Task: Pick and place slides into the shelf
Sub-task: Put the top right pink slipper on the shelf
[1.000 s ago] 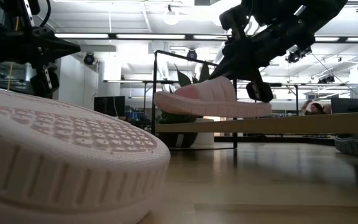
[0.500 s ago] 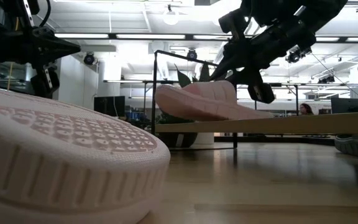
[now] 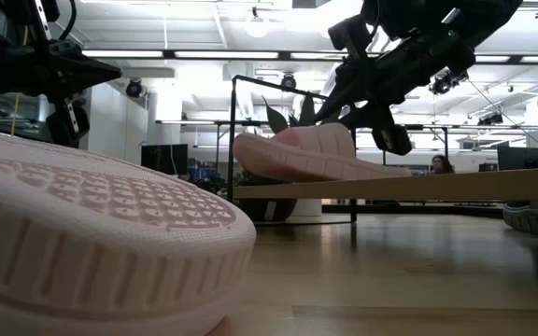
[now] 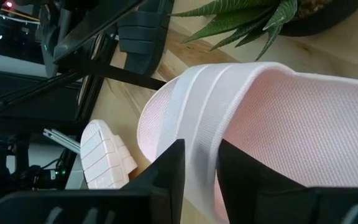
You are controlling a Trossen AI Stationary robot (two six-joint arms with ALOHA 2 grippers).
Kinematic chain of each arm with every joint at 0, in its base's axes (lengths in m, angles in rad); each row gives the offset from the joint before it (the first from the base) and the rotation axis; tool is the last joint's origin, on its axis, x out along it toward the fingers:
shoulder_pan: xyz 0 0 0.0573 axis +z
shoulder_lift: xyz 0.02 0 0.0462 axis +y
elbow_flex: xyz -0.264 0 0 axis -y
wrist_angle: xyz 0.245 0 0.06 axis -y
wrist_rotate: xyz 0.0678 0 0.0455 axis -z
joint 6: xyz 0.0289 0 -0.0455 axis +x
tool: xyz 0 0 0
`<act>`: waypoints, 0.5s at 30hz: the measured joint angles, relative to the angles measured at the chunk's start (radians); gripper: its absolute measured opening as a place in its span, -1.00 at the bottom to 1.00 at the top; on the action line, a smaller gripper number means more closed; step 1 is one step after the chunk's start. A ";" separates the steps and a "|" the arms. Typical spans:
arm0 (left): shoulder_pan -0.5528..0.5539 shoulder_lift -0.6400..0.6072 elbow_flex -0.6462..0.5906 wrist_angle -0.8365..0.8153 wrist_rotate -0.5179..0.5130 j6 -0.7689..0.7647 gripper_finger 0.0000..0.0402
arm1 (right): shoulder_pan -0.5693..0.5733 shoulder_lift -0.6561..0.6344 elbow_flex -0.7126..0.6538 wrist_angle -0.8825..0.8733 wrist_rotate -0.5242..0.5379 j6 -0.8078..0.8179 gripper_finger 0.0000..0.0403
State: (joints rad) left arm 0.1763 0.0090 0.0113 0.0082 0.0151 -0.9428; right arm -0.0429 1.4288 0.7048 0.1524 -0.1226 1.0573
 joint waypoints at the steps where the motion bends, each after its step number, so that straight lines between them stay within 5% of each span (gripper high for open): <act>1: 0.000 0.000 0.000 0.000 0.000 0.000 -1.00 | 0.000 0.000 0.000 0.000 0.003 0.000 -0.58; 15: 0.000 0.000 0.000 0.000 0.000 -0.003 -1.00 | 0.000 0.000 0.001 -0.016 0.036 0.008 -0.41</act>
State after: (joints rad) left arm 0.1762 0.0089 0.0113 0.0078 0.0151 -0.9456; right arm -0.0429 1.4284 0.7055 0.1364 -0.0868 1.0656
